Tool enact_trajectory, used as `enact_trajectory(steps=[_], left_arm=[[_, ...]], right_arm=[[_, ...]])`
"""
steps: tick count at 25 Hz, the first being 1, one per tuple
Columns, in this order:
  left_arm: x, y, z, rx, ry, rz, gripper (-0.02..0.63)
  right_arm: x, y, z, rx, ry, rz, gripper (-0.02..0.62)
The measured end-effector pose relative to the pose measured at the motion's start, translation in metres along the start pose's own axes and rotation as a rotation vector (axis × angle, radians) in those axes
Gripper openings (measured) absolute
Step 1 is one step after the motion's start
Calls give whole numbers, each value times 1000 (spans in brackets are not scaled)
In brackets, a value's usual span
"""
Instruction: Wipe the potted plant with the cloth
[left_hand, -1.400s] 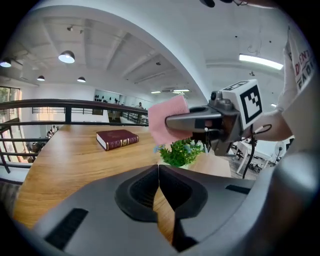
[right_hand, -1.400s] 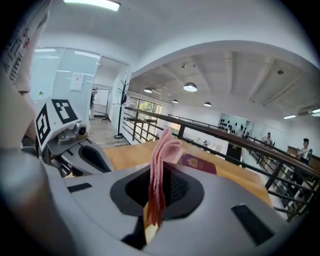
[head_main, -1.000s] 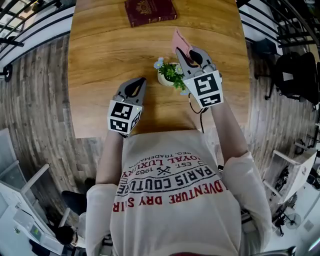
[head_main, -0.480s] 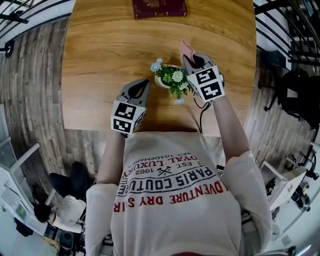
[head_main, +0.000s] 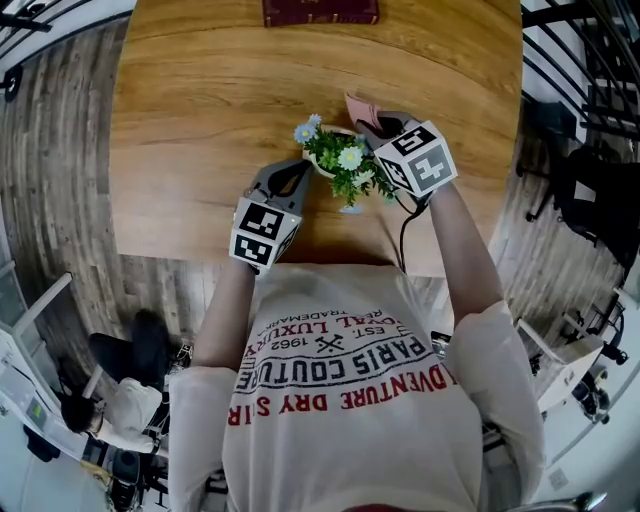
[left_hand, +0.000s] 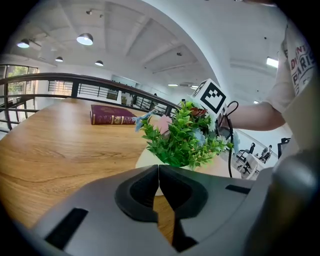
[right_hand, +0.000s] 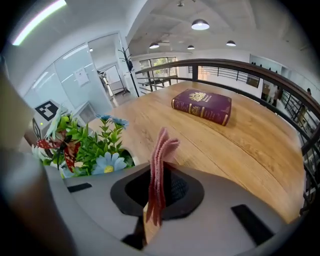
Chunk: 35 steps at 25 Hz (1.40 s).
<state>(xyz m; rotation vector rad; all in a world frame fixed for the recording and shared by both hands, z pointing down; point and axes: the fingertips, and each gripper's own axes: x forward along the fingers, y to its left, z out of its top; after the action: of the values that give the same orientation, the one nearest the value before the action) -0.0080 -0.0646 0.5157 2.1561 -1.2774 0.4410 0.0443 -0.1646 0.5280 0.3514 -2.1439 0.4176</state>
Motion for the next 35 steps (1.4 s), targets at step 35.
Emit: enact_trajectory(steps=[35], left_arm=[[-46,12,28,91,-108,-21,17]], right_arm=[[-47,72,112,-212,-166,-62,35]])
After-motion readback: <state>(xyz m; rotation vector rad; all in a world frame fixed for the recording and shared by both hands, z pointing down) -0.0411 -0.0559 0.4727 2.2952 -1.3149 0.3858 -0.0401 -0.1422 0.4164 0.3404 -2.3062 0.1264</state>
